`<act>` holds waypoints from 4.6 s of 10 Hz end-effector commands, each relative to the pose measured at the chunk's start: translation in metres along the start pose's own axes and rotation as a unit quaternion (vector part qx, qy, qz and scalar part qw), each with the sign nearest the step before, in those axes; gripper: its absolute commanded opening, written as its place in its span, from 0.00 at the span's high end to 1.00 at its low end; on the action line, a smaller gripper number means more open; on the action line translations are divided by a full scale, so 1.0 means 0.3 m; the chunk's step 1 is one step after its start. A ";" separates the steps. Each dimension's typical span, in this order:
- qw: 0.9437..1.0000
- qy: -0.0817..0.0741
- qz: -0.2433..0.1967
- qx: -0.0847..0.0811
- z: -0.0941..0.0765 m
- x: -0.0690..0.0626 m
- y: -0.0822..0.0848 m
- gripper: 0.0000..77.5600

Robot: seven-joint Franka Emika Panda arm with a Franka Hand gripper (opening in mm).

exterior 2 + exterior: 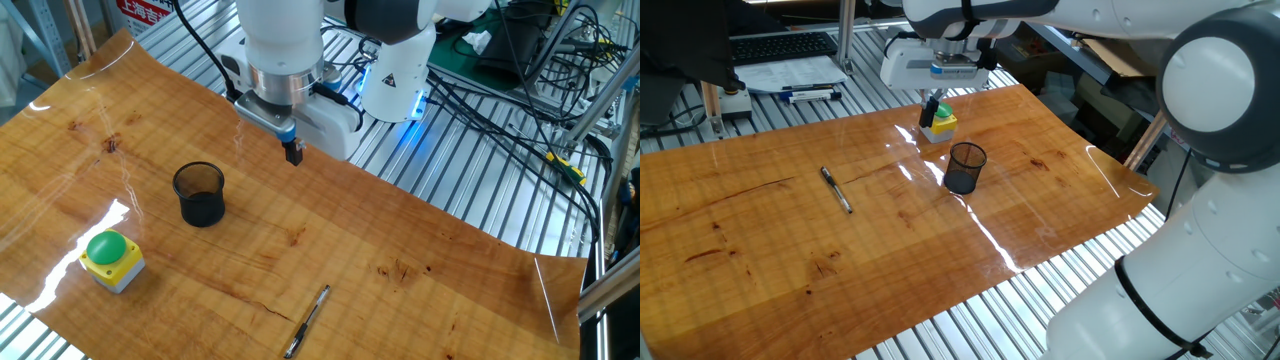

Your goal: Put the pen into the pen holder

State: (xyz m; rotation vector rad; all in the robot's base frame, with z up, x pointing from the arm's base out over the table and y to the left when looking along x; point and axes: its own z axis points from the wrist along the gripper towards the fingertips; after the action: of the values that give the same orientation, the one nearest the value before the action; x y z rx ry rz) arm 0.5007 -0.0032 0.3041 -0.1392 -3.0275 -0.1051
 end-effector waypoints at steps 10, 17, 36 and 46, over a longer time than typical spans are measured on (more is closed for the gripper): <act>1.000 -0.008 -0.002 -0.005 0.057 -0.024 0.008 1.00; 0.998 -0.032 0.006 0.047 0.155 -0.064 -0.005 1.00; 0.998 -0.047 -0.005 0.039 0.280 -0.143 0.059 1.00; 0.999 -0.024 -0.014 0.038 0.290 -0.142 0.060 1.00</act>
State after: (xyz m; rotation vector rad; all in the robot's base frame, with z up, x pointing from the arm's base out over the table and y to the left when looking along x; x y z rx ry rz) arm 0.5347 0.0176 0.2132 -0.1042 -3.0741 0.0135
